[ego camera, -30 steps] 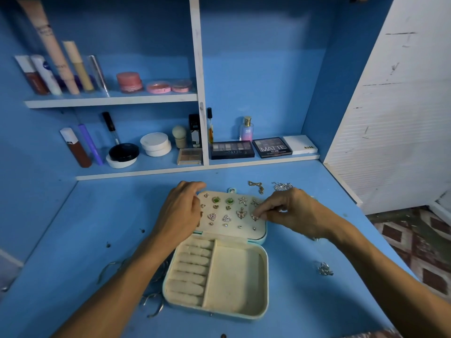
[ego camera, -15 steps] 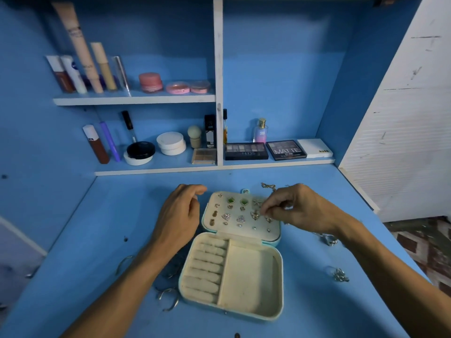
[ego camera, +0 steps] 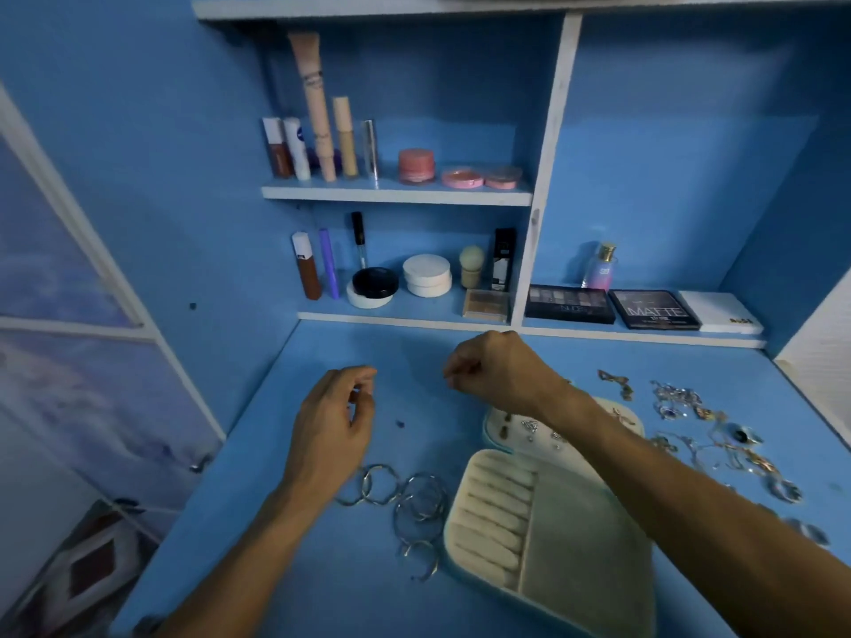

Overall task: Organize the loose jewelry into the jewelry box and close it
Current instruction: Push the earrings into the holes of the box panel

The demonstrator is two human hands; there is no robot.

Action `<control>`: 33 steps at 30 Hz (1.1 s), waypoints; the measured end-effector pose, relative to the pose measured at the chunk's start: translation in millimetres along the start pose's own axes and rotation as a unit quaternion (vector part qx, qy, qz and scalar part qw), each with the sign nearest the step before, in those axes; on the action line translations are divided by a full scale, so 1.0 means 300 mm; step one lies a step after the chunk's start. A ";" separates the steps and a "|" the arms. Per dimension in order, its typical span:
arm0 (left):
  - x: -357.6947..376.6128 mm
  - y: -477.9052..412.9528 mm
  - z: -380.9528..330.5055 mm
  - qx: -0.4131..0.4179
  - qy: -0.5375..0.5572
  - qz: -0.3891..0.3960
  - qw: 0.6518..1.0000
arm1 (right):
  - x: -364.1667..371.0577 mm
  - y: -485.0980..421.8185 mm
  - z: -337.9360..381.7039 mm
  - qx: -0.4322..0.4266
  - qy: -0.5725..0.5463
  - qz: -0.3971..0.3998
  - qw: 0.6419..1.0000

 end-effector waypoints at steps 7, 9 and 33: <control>-0.006 0.003 0.079 -0.045 0.021 -0.033 0.998 | 0.092 -0.127 0.043 0.015 0.055 0.048 0.997; -0.005 0.005 0.083 -0.060 0.029 -0.032 0.997 | 0.117 -0.147 0.065 0.008 0.060 0.060 0.996; -0.015 0.012 0.064 -0.058 0.033 0.015 0.998 | 0.163 -0.153 0.128 0.013 0.101 0.076 0.992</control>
Point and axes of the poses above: each hand's wrist, its own y-axis away from the middle knuckle, its own x-axis out of the palm, z = x × y, the point moved 5 cm from there along -y, towards the middle knuckle, and after that the axes turned 5 degrees about z, right-handed, at the moved point
